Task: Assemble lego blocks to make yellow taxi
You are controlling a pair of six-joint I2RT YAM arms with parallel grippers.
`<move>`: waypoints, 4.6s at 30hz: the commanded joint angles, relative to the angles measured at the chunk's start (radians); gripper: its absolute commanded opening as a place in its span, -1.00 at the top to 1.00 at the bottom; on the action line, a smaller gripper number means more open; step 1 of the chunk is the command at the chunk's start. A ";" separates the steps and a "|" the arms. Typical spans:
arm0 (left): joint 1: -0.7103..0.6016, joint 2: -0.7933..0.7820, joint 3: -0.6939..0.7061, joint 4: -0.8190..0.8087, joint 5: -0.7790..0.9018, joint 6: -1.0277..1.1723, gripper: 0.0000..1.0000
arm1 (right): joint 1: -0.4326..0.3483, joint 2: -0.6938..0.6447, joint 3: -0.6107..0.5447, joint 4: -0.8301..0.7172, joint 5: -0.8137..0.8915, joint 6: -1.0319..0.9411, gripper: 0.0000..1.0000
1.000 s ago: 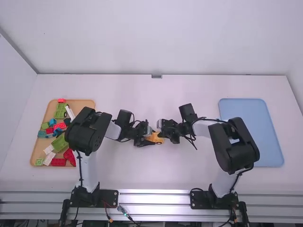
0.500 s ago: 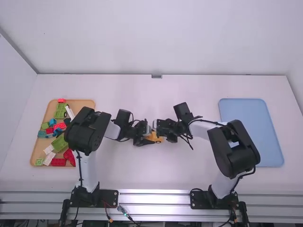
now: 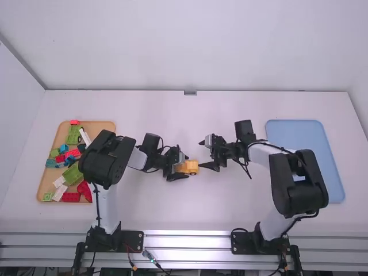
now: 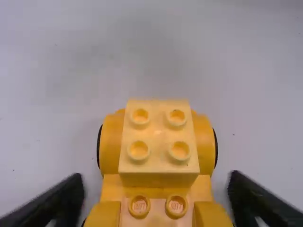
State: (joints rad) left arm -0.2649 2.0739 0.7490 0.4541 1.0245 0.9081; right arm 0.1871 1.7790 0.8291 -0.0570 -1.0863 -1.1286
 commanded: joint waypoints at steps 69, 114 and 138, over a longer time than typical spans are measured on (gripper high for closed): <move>0.678 -0.262 0.367 -1.121 -1.071 -0.637 -0.05 | -0.065 -0.018 -0.003 0.604 -0.005 0.635 -0.98; 0.619 -0.325 0.367 -1.061 -1.066 -0.784 0.95 | -0.070 -0.018 0.010 0.597 -0.017 0.706 -0.98; -0.027 -0.401 0.251 -1.110 -0.837 0.303 0.94 | -0.123 -0.019 0.009 0.595 -0.112 0.706 -0.98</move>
State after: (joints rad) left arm -0.2939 1.6958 1.0122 -0.6441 0.1291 1.0286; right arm 0.0772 1.7790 0.8291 0.5381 -1.1404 -0.4244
